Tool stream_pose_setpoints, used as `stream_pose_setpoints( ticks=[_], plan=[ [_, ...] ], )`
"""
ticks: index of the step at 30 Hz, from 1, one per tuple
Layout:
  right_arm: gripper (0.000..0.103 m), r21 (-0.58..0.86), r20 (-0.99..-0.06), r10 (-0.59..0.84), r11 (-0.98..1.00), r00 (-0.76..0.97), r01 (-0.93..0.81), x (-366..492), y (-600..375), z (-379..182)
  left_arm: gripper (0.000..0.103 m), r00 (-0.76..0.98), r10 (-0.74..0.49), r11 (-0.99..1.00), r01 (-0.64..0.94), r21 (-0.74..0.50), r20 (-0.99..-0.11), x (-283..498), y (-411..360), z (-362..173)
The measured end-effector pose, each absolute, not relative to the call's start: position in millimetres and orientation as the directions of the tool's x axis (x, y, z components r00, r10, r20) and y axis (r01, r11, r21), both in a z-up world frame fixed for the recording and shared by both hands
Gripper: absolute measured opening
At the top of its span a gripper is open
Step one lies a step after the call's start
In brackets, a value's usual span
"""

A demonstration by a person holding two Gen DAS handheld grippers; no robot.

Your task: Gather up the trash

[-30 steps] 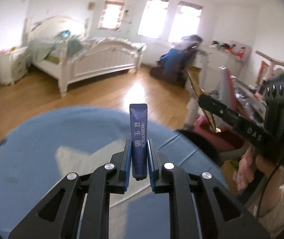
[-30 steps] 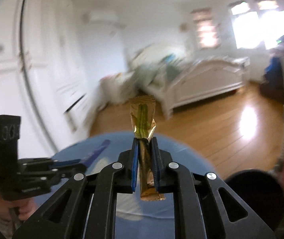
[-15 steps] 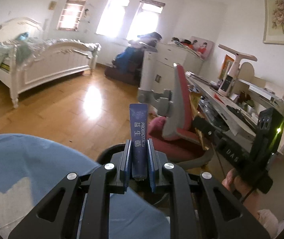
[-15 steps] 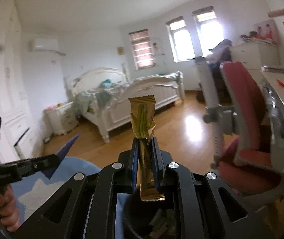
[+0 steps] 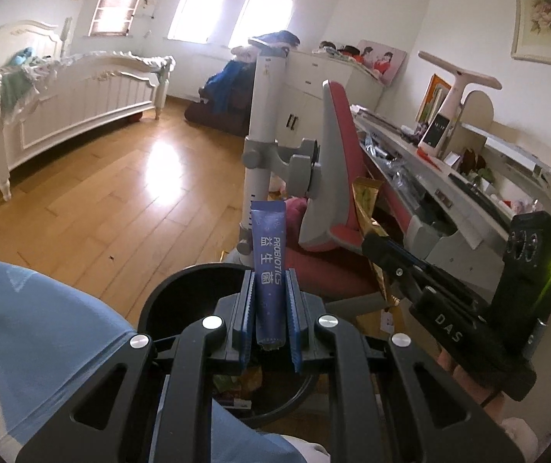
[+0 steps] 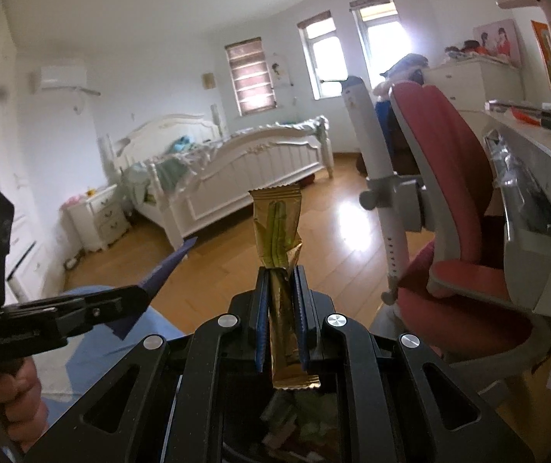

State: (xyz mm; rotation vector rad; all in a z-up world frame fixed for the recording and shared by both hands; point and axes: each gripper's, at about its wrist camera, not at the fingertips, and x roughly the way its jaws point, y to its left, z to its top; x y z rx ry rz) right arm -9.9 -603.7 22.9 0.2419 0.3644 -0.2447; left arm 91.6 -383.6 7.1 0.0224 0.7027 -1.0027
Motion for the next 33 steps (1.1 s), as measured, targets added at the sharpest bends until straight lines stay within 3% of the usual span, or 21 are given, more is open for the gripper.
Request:
stream_pose_setpoints(
  ticks=[6,8,10,11,12,14,18,21,23,29,33],
  plan=[
    [0.014,0.183,-0.410,-0.193,0.940,0.891,0.288,-0.2,-613.8,11.4,0.019,0.328,-0.754,0.555,0.781,-0.286,-0.569,99.8,-396.5,-0.5],
    [0.023,0.172,-0.431,-0.199,0.939,0.880,0.297,8.6,-617.2,8.3,0.022,0.344,-0.740,0.564,0.786,-0.253,-0.578,105.4,-404.6,-0.4],
    [0.031,0.142,-0.451,-0.211,0.942,0.867,0.303,19.2,-618.8,6.8,0.051,0.355,-0.725,0.574,0.786,-0.232,-0.591,115.0,-415.3,2.5],
    [0.040,0.128,-0.463,-0.215,0.944,0.860,0.305,22.5,-618.6,6.4,0.082,0.363,-0.727,0.580,0.779,-0.239,-0.583,118.6,-415.7,5.1],
    [0.056,0.110,-0.478,-0.223,0.945,0.850,0.309,27.4,-619.5,4.4,0.089,0.371,-0.739,0.579,0.776,-0.250,-0.562,120.4,-413.7,7.5],
    [0.075,0.104,-0.477,-0.227,0.944,0.849,0.312,28.4,-621.0,3.2,0.089,0.378,-0.752,0.573,0.780,-0.253,-0.540,121.2,-411.5,12.7],
    [0.076,0.130,-0.469,-0.205,0.946,0.859,0.297,19.2,-617.8,4.6,0.092,0.390,-0.746,0.580,0.778,-0.239,-0.540,112.5,-397.5,19.2],
    [0.081,0.177,-0.471,-0.167,0.944,0.866,0.278,10.6,-609.1,5.4,0.092,0.411,-0.731,0.604,0.762,-0.234,-0.545,104.0,-380.9,24.5],
    [0.082,0.199,-0.472,-0.138,0.945,0.870,0.258,6.4,-599.2,7.4,0.098,0.428,-0.722,0.620,0.749,-0.235,-0.543,97.3,-364.8,28.7],
    [0.084,0.244,-0.472,0.024,0.964,0.881,0.104,5.3,-533.5,22.8,0.098,0.548,-0.648,0.715,0.677,-0.175,-0.530,68.1,-296.5,46.5],
    [0.087,0.217,-0.440,0.127,0.976,0.889,-0.032,2.2,-471.1,45.9,0.098,0.635,-0.556,0.814,0.547,-0.195,-0.537,51.7,-222.8,50.2]
  ],
)
